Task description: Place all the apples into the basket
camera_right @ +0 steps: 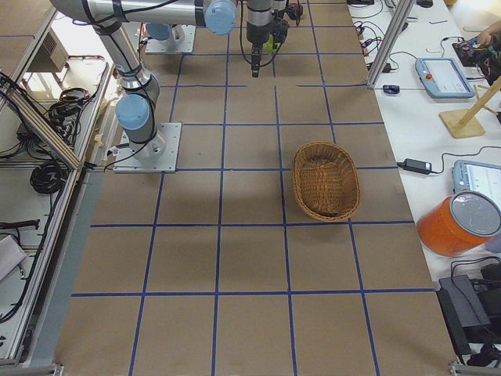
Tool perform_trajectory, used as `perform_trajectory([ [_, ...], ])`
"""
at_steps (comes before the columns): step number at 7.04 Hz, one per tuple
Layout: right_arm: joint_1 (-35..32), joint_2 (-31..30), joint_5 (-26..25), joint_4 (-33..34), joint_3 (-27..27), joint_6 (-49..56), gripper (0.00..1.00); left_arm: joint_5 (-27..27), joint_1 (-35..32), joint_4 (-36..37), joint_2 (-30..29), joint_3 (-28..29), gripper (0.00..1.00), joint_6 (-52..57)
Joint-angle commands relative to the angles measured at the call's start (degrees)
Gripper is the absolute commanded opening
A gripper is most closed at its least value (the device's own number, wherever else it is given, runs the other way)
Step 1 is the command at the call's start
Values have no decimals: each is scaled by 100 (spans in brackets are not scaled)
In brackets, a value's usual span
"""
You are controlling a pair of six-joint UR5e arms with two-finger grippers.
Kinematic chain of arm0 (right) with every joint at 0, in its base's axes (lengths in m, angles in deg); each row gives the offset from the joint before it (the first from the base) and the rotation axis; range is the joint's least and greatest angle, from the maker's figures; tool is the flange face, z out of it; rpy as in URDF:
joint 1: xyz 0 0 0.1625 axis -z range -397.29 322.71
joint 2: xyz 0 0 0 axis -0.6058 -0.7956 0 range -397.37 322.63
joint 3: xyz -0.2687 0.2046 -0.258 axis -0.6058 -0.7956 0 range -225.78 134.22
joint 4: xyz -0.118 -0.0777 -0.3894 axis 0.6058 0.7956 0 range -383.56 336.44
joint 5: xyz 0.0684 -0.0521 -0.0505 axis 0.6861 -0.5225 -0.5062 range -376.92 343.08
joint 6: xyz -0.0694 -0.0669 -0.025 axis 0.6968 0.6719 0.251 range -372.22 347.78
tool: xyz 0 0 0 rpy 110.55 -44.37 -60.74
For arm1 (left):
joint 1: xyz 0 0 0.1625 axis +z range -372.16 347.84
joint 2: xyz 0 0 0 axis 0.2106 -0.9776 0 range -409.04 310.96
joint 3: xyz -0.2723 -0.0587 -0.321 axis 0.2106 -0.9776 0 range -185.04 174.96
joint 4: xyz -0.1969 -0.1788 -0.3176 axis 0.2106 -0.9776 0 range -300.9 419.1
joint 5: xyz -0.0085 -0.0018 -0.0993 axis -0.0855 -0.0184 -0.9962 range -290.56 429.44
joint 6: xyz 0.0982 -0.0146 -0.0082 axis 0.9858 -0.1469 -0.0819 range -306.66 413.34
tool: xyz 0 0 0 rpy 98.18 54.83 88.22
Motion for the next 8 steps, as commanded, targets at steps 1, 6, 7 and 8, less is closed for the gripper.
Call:
perform_trajectory([
  [1, 3, 0, -56, -39, 23, 82, 100, -58, -1107, 695, -495, 305, 42, -1575],
  [6, 12, 17, 22, -5, 234, 223, 100, -198, -1359, 1132, -773, 358, 100, -1466],
  [7, -14, 61, 13, 4, 252, 223, 100, -198, -1096, 1027, -518, 428, 100, -1404],
  [8, -23, 140, 31, 396, 295, 197, 100, -329, -720, 469, -237, 646, 100, -1290],
])
